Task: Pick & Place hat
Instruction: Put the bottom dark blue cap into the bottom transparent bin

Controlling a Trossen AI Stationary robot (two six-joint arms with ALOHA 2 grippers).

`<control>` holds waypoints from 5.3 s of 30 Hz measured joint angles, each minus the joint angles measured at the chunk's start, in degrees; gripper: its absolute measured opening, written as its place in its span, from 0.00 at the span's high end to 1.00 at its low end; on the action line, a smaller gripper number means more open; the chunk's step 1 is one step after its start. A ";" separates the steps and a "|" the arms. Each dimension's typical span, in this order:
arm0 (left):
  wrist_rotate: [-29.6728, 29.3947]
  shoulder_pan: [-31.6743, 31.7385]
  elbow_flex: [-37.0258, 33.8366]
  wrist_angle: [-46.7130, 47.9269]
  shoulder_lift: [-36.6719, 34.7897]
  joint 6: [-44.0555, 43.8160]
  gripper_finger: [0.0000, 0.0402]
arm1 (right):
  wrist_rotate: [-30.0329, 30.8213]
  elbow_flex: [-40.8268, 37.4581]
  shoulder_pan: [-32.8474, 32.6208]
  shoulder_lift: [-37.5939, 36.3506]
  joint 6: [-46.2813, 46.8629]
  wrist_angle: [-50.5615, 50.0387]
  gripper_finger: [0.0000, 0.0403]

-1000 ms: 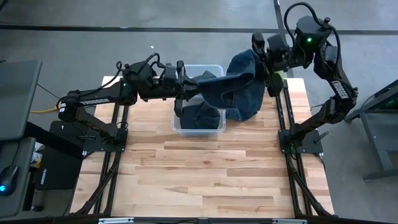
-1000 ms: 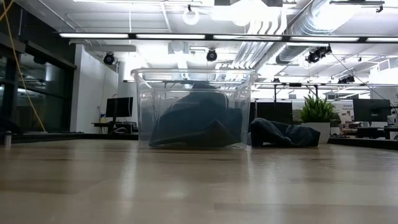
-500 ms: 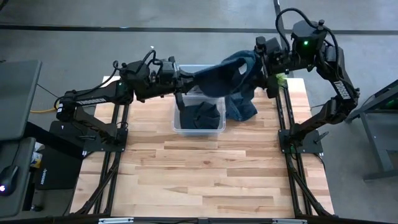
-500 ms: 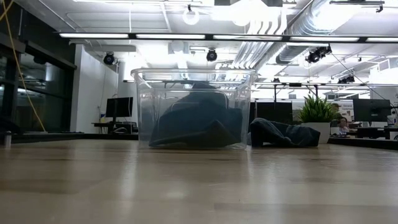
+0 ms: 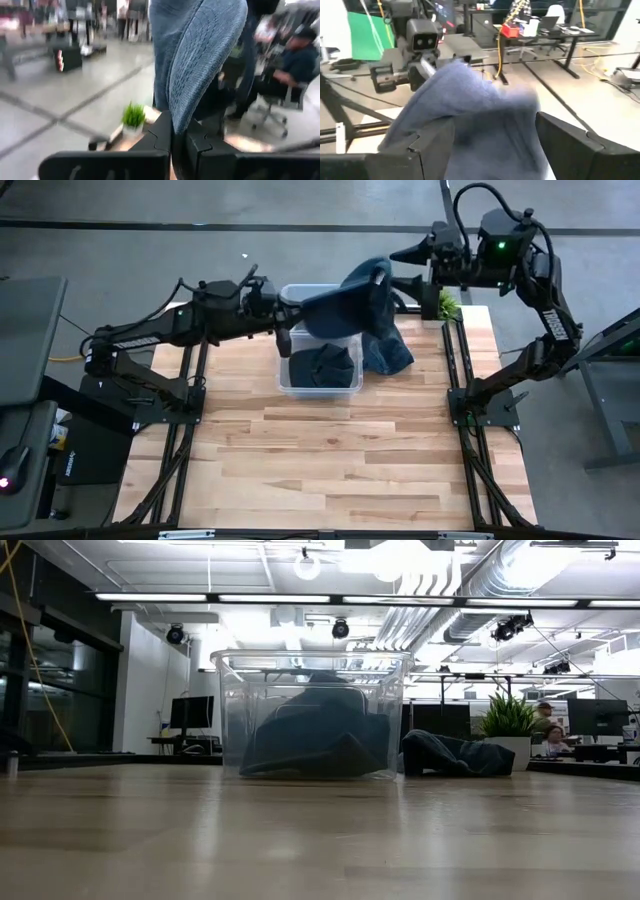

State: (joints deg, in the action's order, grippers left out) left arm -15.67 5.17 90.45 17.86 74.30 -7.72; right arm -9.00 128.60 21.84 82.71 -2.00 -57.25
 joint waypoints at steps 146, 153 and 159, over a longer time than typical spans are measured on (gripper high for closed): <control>43.20 30.09 -48.02 -20.23 -25.15 -14.58 0.66 | 9.96 -53.14 -8.79 5.07 4.24 15.89 1.00; 43.20 30.08 -48.02 -20.25 -25.15 -14.60 0.66 | 10.51 -61.28 -9.14 5.25 6.13 29.00 1.00; 43.20 30.08 -48.02 -19.87 -25.15 -14.60 0.66 | 11.00 -61.42 -9.11 7.51 6.62 33.26 1.00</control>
State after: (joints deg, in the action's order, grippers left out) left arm 27.53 35.24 42.44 -2.01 49.15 -22.33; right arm 2.00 67.18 12.73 90.22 4.62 -23.99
